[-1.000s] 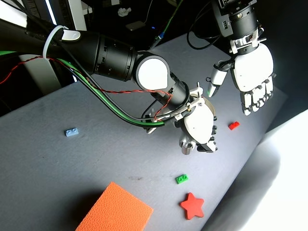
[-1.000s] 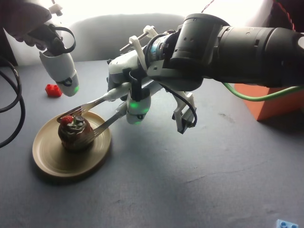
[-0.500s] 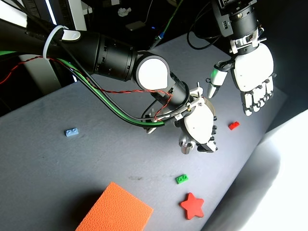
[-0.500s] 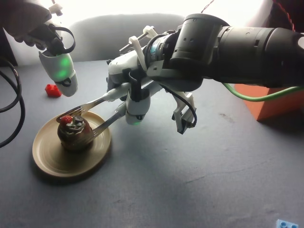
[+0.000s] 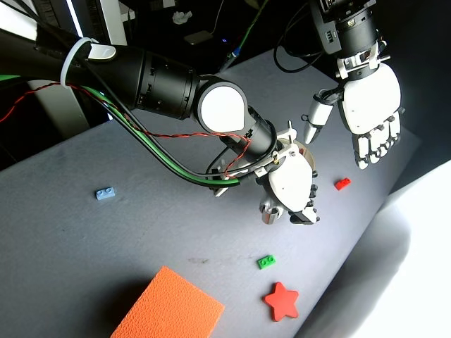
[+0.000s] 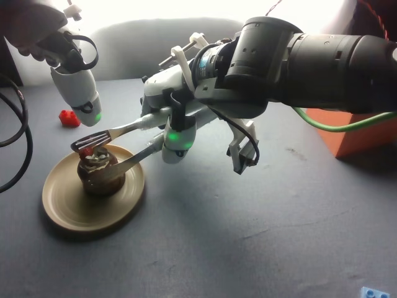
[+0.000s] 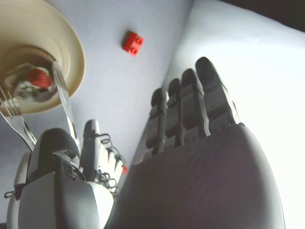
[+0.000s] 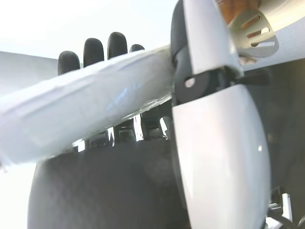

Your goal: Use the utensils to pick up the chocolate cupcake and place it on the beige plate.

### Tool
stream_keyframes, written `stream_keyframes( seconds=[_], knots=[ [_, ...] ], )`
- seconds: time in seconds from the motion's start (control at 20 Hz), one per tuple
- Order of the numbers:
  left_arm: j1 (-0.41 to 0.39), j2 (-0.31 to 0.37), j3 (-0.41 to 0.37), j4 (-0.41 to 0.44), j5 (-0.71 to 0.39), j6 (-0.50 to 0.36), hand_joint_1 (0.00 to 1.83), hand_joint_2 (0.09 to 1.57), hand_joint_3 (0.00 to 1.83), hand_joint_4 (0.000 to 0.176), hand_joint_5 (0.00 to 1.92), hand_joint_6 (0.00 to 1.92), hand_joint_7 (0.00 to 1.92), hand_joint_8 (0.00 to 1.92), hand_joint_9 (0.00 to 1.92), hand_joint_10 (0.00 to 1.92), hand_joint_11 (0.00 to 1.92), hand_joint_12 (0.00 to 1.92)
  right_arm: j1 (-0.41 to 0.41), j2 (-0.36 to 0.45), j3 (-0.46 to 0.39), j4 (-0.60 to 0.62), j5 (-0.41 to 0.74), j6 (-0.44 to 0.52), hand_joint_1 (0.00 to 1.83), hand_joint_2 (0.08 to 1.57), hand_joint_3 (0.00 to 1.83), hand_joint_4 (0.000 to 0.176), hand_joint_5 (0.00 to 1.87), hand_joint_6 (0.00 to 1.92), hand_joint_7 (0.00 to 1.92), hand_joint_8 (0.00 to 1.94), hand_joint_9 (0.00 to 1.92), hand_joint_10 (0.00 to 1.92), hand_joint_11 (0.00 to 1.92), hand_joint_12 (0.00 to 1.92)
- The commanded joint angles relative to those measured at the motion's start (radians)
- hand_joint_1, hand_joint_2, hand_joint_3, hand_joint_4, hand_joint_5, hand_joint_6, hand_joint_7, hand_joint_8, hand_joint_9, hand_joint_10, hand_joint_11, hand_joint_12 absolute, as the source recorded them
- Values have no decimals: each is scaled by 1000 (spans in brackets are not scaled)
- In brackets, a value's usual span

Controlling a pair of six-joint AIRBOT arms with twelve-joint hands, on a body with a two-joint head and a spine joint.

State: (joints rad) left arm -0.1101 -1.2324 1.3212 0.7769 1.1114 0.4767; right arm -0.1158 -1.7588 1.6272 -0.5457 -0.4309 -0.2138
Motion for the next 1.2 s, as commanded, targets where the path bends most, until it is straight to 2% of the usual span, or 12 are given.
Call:
stream_keyframes(
  seconds=[0.0, 0.3, 0.5, 0.65, 0.8, 0.95, 1.15],
  knots=[
    [-10, 4, 5, 76, -14, 4, 425, 1014, 1, 0, 164, 4, 126, 3, 134, 5, 0, 458, 17, 7, -3, -17, 79, 4, 988, 1084, 0, 0, 579, 15, 491, 432, 285, 980, 72, 1471],
    [-10, 5, 5, 76, -13, 4, 406, 1013, 0, 0, 167, 2, 138, 1, 145, 2, 0, 503, 41, 34, -43, -17, 76, 5, 996, 1084, 0, 0, 587, 13, 498, 402, 289, 967, 58, 1486],
    [-9, 5, 5, 75, -13, 4, 392, 1023, 3, 0, 144, 0, 119, 0, 123, 1, 0, 409, 56, 60, -78, -17, 67, 5, 973, 1099, 1, 0, 589, 11, 512, 390, 291, 954, 43, 1473],
    [-9, 5, 5, 75, -13, 4, 390, 1028, 2, 0, 154, 2, 124, 1, 132, 2, 0, 409, 60, 95, -124, -17, 59, 5, 979, 1096, 1, 0, 591, 9, 508, 364, 282, 947, 32, 1482],
    [-9, 5, 5, 75, -13, 4, 402, 1025, 0, 0, 154, 4, 122, 3, 130, 3, 0, 435, 63, 148, -196, -17, 60, 2, 956, 1101, 0, 0, 583, 5, 500, 372, 274, 983, 38, 1491],
    [-9, 5, 5, 76, -13, 4, 401, 1014, 0, 0, 192, 8, 170, 9, 177, 10, 0, 578, 68, 223, -287, -18, 69, -11, 955, 1106, 0, 0, 613, 15, 496, 413, 266, 1023, 75, 1498],
    [-9, 6, 5, 75, -11, 4, 424, 1018, 0, 0, 181, 1, 157, 1, 168, 0, 0, 503, 78, 340, -423, -20, 68, -52, 970, 1100, 0, 0, 612, 9, 455, 514, 242, 1077, 74, 1498]
  ],
)
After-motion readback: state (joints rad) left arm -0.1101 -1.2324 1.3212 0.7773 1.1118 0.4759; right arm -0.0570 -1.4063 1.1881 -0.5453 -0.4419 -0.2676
